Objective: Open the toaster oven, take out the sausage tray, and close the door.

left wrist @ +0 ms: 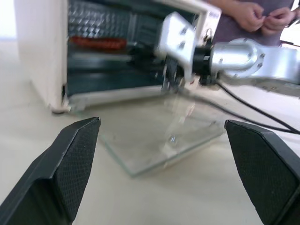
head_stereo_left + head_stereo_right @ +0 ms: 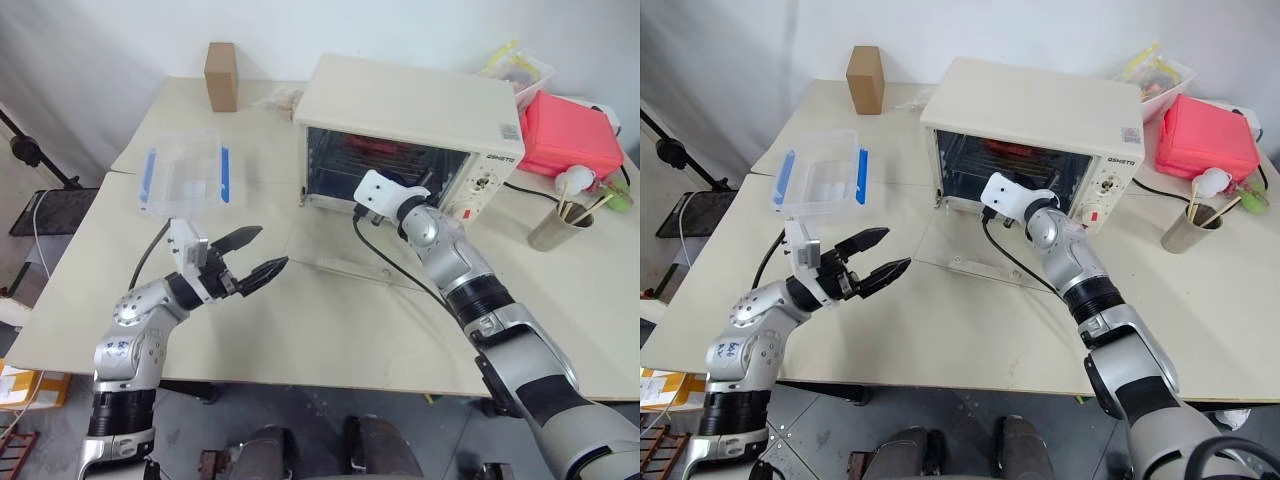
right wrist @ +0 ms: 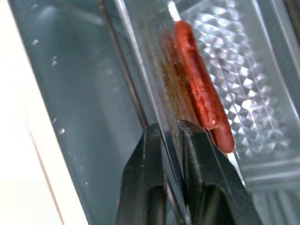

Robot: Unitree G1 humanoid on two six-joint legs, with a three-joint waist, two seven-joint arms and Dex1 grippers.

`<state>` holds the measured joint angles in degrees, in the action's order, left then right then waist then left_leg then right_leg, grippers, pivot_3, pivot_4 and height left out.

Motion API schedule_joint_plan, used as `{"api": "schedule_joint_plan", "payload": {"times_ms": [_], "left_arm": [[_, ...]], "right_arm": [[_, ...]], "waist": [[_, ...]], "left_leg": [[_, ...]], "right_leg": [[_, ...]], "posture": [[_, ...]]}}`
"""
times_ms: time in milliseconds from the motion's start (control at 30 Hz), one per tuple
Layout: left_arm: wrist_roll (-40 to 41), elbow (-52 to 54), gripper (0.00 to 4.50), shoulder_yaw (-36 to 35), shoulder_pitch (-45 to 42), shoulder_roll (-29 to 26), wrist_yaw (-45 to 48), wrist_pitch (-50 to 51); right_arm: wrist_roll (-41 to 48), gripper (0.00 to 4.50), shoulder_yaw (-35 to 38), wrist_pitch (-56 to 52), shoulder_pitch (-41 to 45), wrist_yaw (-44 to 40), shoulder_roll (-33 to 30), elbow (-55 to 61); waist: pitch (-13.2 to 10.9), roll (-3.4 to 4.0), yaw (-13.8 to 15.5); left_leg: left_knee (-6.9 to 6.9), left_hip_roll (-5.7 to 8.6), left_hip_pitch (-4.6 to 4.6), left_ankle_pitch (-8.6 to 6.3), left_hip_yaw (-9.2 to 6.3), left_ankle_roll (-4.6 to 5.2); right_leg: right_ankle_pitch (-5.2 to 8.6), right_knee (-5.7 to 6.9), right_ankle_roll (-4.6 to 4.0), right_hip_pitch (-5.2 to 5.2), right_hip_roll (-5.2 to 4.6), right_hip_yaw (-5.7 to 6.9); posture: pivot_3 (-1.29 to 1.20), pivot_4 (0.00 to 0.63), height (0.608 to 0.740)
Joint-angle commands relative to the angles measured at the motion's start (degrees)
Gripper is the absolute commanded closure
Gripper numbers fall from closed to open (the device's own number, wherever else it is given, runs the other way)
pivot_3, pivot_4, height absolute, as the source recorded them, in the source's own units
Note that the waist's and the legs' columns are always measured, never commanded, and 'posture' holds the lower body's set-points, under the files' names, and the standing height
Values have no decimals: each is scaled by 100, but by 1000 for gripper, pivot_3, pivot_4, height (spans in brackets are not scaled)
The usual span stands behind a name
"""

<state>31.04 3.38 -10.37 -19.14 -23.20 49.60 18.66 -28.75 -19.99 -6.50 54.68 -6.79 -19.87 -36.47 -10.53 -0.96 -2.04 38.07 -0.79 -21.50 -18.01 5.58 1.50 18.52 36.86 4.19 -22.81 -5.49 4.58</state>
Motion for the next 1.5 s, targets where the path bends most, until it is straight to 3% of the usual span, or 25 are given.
{"api": "schedule_joint_plan", "payload": {"times_ms": [33,133,267,433,700,1100,1500], "left_arm": [[75,-235,0,88,-285,37,180,-139],[-14,-880,0,203,-907,125,361,-284],[-132,-2562,0,372,-2547,451,758,-470],[-260,-3618,0,348,-3352,696,965,-736],[-381,-4860,0,142,-4105,772,1227,-1306],[-670,-6237,0,-38,-4893,843,1383,-1752],[-800,-6634,0,-145,-5013,936,1506,-1902]], "right_arm": [[69,4403,208,58,143,100,16,192],[-26,4431,206,89,217,105,-16,239],[-62,4431,215,54,164,-131,-116,604],[-110,4431,221,10,86,-392,-174,917],[-106,4431,176,27,-251,-918,-361,1590],[-230,4431,224,-130,-1181,-1604,-818,3288],[-573,4431,563,-790,-3074,-2157,-1269,5766]], "waist": [[0,0,-2],[-1,-1,23],[-4,-7,39],[-4,-7,-37],[-5,-6,-52],[-6,-8,47],[-7,-9,209]], "left_leg": [[0,0,0,0,0,0],[0,0,-2,0,0,0],[14,3,-28,8,-4,5],[0,7,-84,13,13,8],[18,5,-160,16,-20,5],[77,7,-172,22,-18,7],[92,10,-172,21,-21,8]], "right_leg": [[0,-1,0,0,1,1],[0,-1,0,0,1,2],[0,-13,0,-10,1,14],[-5,17,9,-93,4,19],[-4,16,8,-141,-4,90],[-4,51,8,-143,-7,134],[-4,65,8,-144,-4,138]], "posture": [[0,150,740],[0,150,740],[0,150,740],[0,150,740],[0,150,740],[0,150,740],[0,150,740]]}}
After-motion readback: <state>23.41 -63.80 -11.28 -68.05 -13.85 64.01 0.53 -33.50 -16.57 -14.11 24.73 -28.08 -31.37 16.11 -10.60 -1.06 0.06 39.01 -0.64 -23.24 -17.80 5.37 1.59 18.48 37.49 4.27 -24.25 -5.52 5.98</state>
